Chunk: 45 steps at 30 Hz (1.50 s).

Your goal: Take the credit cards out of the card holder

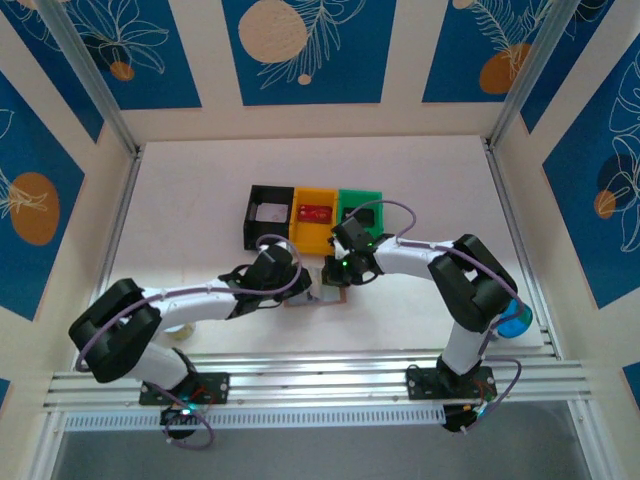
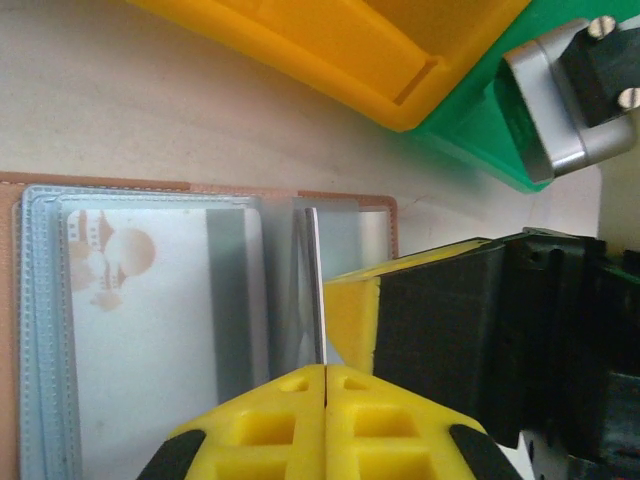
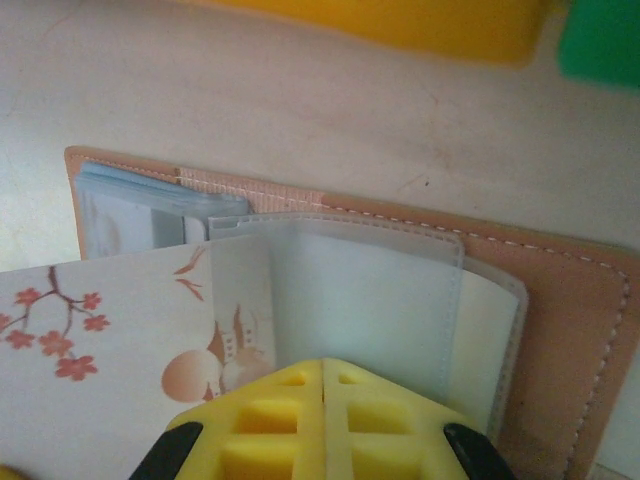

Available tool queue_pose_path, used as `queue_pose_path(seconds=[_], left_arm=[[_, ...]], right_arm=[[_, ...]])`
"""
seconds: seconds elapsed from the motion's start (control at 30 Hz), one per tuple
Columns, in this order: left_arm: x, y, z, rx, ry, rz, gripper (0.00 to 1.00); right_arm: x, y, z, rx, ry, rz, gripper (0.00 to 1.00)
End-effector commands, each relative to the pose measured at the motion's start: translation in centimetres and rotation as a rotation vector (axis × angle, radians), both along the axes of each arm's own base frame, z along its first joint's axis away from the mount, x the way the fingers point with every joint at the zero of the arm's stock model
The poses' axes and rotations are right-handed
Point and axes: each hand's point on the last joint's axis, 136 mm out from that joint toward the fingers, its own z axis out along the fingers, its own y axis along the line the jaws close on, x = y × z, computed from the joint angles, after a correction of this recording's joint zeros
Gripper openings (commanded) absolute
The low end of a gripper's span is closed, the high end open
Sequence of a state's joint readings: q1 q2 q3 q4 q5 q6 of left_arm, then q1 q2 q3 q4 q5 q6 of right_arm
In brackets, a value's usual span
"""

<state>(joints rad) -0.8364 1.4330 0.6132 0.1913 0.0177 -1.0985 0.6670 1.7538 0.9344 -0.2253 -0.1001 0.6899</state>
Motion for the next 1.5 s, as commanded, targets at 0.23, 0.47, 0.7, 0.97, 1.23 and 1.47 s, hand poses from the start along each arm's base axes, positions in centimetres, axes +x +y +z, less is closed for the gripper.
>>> queue_pose_path(seconds=[0.23,0.47,0.7,0.97,1.23,1.47], left_arm=[[-0.4,0.3,1.5,-0.016,-0.045,-0.013,0.0],[-0.9,1.4,1.6,-0.005,-0.053,-0.013,0.0],[-1.9,3.2,1.7,0.059,-0.056,-0.044,0.0],[-3.6,6.6,2.6,0.17,-0.028,-0.156,0.0],[-6.2,7.1,4.9,0.215,0.054,-0.417,0.0],[-8.9,5.6,6.7,0.152,0.104,-0.638,0.0]], right_arm=[[0.1,-0.2,0.4,0.012,-0.003,-0.007,0.0],[0.1,0.3,2.0,0.073,-0.054,0.016,0.0],[0.1,0.1,4.3,0.128,-0.139,0.036,0.0],[-0.3,0.1,7.5,0.244,-0.241,0.073,0.2],[-1.9,1.1,10.8,0.388,-0.357,0.169,0.45],[-4.9,3.2,13.0,0.527,-0.42,0.339,0.48]])
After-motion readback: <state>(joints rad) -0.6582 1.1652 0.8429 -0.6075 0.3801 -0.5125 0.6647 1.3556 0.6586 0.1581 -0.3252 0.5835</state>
